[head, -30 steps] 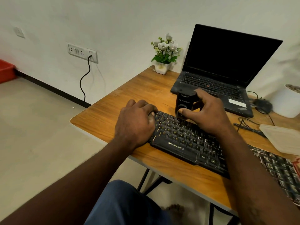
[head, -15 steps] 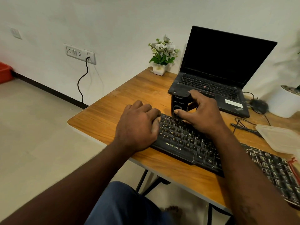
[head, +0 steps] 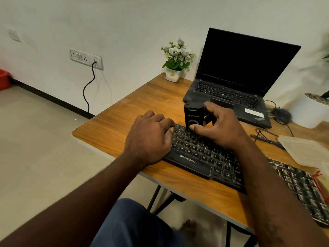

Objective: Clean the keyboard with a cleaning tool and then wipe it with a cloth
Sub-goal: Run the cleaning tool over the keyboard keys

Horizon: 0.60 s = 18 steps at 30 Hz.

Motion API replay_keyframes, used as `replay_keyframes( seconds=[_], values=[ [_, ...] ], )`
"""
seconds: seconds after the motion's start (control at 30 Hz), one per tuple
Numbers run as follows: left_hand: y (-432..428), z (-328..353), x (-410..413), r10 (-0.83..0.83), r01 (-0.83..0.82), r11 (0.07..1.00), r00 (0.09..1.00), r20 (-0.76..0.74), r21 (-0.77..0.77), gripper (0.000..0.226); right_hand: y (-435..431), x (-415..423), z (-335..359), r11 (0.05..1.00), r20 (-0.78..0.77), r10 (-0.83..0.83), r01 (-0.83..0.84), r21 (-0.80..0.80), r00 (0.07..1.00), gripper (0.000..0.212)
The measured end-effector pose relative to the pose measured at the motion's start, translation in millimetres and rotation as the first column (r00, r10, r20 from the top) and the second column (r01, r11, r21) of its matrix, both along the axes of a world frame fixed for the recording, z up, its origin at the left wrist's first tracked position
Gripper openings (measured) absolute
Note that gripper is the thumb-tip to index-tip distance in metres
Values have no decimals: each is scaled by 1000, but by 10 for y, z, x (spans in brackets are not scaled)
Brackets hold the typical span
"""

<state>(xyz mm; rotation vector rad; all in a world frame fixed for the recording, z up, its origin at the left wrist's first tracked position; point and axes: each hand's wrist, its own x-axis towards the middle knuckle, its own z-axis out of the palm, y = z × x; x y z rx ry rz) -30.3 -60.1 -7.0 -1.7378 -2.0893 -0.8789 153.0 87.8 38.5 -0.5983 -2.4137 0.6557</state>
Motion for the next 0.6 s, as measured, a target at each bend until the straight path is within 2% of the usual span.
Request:
replay_keyframes(
  seconds=[0.17, 0.27, 0.4, 0.53, 0.6],
  values=[
    [-3, 0, 8, 5, -5, 1000, 1000, -6, -1, 37, -17, 8, 16, 996, 2, 77, -77, -38, 997, 41],
    [-5, -3, 3, 9, -9, 1000, 1000, -7, -2, 36, -9, -12, 9, 999, 2, -15, 15, 45, 1000, 46],
    [-6, 0, 2, 8, -8, 1000, 1000, -3, -13, 37, -22, -14, -14, 998, -18, 64, -64, -1, 998, 41],
    [1, 11, 12, 14, -14, 1000, 1000, -1, -26, 39, 14, -9, -18, 997, -29, -49, 51, 64, 998, 49],
    [-2, 9, 14, 12, -12, 1000, 1000, 0, -28, 39, -1, -6, -14, 999, -36, -7, 8, 34, 999, 47]
  ],
)
